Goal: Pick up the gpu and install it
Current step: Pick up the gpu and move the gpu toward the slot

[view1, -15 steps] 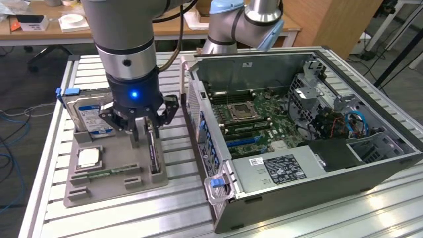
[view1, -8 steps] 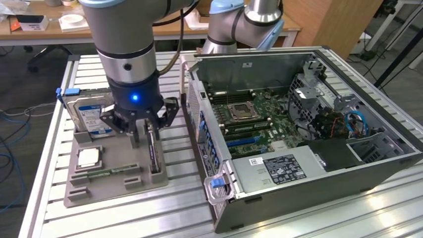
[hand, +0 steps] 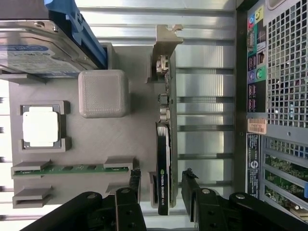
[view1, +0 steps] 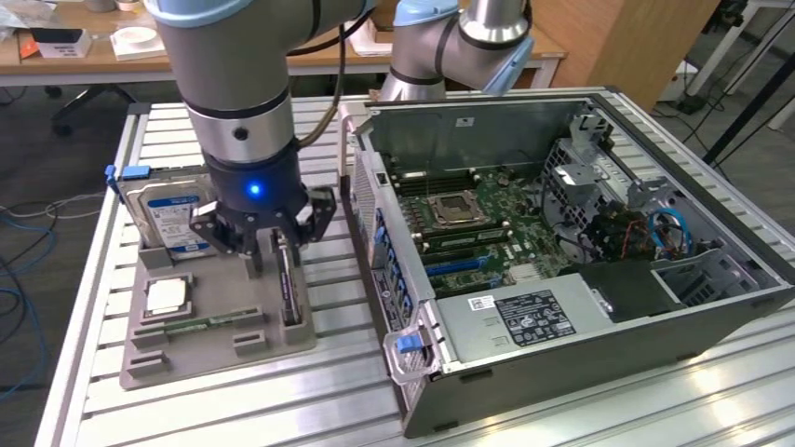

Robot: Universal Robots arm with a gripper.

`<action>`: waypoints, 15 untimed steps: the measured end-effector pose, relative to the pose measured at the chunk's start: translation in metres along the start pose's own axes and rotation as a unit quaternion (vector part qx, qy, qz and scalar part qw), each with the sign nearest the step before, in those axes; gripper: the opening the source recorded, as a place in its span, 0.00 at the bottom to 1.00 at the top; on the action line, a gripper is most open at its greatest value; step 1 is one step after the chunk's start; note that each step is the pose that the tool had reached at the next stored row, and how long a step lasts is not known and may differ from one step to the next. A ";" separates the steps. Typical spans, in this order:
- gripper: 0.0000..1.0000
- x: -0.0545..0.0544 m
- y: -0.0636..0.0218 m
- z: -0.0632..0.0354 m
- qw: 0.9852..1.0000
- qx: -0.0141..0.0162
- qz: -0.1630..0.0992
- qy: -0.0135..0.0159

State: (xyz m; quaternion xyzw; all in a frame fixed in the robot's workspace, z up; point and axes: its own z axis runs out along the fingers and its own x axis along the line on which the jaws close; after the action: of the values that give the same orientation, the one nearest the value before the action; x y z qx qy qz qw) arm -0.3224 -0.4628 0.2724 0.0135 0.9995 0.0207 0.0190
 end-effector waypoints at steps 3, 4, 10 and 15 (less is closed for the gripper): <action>0.47 0.000 -0.0001 0.0028 1.000 0.000 0.000 -0.001; 0.47 0.000 -0.0001 0.0040 1.000 0.000 0.000 -0.001; 0.47 0.001 -0.0004 0.0094 1.000 0.000 0.000 -0.004; 0.47 0.002 -0.0006 0.0141 1.000 0.000 0.000 -0.005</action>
State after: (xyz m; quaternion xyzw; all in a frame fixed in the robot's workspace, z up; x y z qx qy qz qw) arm -0.3234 -0.4627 0.2582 0.0134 0.9994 0.0208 0.0243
